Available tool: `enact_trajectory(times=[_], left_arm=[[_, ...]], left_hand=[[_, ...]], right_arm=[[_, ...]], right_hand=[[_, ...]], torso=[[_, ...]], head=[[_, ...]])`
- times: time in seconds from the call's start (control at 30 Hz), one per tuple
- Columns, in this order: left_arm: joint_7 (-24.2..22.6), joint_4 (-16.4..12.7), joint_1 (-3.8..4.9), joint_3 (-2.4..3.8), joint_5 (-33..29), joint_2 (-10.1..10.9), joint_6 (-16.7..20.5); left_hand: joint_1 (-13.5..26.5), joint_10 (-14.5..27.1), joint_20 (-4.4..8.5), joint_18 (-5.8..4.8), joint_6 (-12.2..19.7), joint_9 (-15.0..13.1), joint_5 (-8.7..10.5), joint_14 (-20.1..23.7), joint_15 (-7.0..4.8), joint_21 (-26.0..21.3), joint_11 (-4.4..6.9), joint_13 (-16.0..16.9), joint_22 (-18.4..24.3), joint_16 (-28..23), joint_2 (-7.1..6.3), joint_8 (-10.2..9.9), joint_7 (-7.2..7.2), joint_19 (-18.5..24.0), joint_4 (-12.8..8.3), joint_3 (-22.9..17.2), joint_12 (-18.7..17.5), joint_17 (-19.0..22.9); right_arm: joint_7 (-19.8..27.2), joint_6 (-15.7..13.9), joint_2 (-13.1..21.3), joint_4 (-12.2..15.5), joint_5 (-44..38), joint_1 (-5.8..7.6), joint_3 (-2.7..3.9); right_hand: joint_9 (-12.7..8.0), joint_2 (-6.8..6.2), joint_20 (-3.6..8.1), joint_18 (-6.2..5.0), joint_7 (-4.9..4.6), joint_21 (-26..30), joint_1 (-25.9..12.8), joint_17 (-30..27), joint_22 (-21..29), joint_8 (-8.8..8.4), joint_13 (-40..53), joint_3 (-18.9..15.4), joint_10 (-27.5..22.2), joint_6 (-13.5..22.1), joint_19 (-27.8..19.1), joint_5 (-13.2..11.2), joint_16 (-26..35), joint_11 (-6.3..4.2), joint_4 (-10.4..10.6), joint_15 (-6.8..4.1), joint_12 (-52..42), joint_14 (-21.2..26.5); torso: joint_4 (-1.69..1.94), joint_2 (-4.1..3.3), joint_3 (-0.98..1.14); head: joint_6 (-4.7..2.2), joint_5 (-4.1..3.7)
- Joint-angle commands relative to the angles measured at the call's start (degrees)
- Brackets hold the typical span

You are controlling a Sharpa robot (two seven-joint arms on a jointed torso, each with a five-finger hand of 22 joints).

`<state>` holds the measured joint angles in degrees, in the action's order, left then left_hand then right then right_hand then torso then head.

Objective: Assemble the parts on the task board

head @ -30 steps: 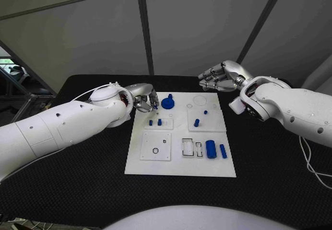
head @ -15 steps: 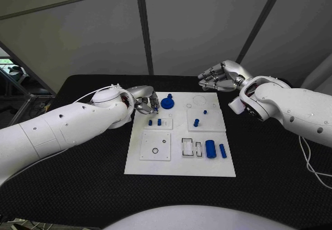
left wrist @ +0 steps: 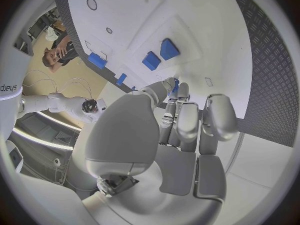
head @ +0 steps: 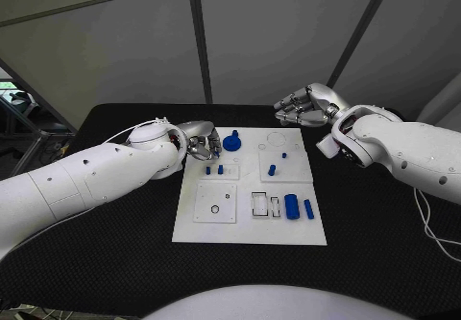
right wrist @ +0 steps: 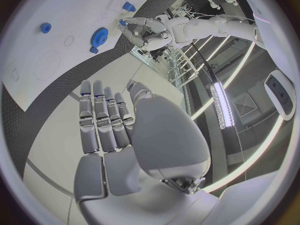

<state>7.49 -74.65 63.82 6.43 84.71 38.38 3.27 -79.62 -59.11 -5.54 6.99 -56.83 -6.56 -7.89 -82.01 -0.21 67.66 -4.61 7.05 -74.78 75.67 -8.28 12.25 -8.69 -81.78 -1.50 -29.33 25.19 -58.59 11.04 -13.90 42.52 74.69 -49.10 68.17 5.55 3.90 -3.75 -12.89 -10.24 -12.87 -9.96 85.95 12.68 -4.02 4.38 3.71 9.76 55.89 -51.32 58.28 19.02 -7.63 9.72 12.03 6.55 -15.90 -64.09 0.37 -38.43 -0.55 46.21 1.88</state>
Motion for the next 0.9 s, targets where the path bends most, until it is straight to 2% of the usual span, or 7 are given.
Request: enact_trajectory(times=[0.03, 0.9], left_arm=[[0.0, 0.0, 0.07, 0.04, -0.2, -0.1, -1.6], [-0.2, 1.3, 0.07, -0.01, -0.2, -1.1, -1.9]], left_hand=[[0.5, -0.5, -0.06, -2.11, -0.3, 0.0, 0.35, 0.0, 0.17, 0.1, 0.07, 0.0, -0.1, 0.0, -0.06, -0.4, 0.13, -0.1, 0.1, 0.1, -0.3, 0.0], [0.8, -1.1, 0.01, -2.04, -0.8, 0.0, 0.49, 0.0, 0.02, -0.1, 0.25, 0.2, 0.0, 0.0, -0.11, -0.4, 0.34, 0.0, 0.2, 0.4, -0.4, 0.2]], right_arm=[[0.3, 0.1, 0.0, 0.1, -0.1, 0.08, 0.04], [0.2, 0.1, 0.0, 0.2, -0.1, 0.09, 0.04]], right_hand=[[0.1, 0.26, 0.07, -0.25, -0.56, 0.2, -0.4, -0.1, 0.1, 0.09, -0.1, 0.3, -0.4, -0.1, 0.4, 0.3, -0.3, 0.01, 0.0, 0.16, -0.3, 0.2], [0.1, 0.26, 0.09, -0.25, -0.56, 0.4, -0.5, -0.2, 0.1, 0.11, -0.1, 0.5, -0.4, -0.2, 0.5, 0.3, -0.4, 0.01, -0.1, 0.16, -0.4, 0.2]], torso=[[0.05, 0.01, -0.02], [-0.01, -0.01, 0.02]], head=[[0.04, 0.04], [0.34, -0.02]])
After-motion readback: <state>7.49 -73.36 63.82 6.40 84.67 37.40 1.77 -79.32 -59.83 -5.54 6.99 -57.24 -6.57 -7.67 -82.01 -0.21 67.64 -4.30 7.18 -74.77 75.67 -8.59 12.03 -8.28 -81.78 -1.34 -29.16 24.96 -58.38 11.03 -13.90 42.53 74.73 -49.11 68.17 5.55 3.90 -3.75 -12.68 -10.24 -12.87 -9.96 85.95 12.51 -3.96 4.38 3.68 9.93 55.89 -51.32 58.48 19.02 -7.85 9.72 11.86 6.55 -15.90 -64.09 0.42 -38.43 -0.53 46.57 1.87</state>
